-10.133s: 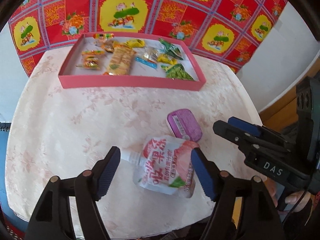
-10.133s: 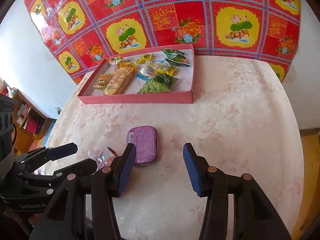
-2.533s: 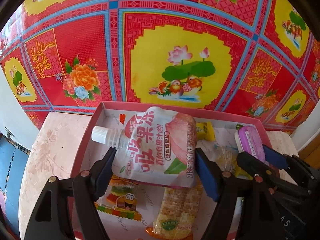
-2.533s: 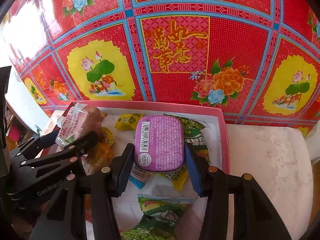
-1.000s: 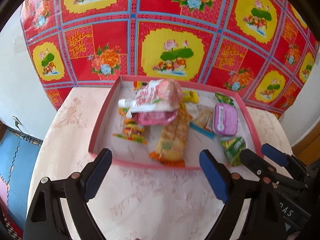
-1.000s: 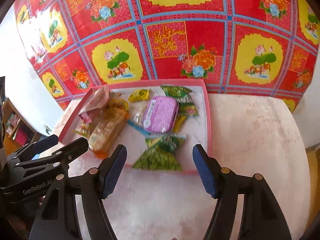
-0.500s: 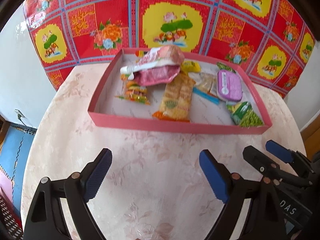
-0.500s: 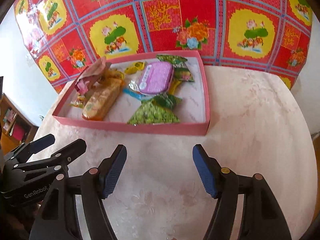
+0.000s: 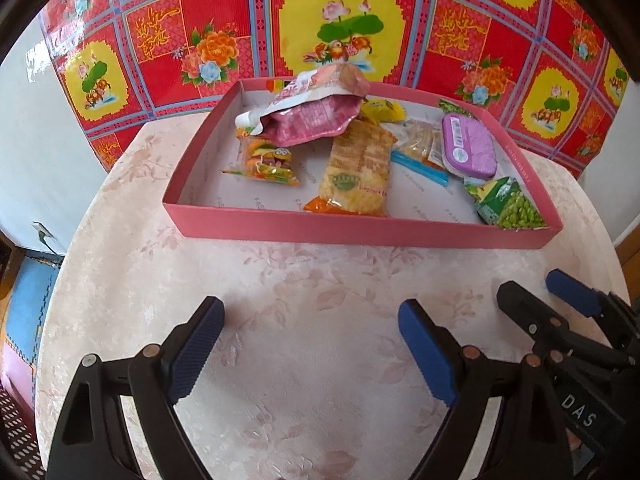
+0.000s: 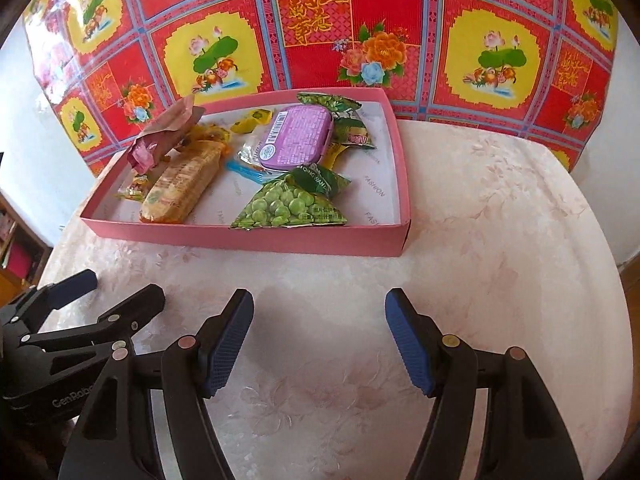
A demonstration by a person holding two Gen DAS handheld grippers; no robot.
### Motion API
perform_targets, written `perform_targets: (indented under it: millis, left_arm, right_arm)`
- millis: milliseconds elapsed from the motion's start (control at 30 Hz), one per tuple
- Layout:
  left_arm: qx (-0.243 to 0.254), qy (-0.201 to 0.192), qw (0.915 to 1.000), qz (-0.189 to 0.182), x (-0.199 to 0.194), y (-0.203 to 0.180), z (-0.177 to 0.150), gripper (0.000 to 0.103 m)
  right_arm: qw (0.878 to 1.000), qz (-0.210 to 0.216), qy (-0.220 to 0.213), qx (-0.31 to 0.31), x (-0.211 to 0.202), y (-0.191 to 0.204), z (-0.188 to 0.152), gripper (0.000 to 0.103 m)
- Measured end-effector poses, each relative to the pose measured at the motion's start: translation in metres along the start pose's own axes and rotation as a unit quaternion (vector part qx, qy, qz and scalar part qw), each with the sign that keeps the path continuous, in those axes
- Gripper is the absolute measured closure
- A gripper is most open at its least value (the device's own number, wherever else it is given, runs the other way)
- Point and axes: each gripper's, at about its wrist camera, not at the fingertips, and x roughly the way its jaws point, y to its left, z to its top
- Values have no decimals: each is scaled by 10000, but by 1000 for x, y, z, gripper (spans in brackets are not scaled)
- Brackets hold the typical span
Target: Organize snacks
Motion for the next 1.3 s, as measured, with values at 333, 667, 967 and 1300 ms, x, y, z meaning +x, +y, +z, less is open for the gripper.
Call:
perform_targets:
  millis: [333,667,967,1300]
  left_arm:
    - [-32,-278,9996,50,-1,4,0,11]
    - [-48,-304,9995,54,-1,4,0,11]
    - [-42,-304,9995,50,-1,5,0,11]
    - [-42,-305,9995,48,-1,4,0,11]
  right_arm:
    - [9995,-266,-186,-31,0,5,-4,33]
    - [9994,-305,-175,-63,1,6,-4,33]
    - [9993,-323,-170,-76,1,6,-4,33]
    - [9993,-323,-169,-77,1,7,-4,33]
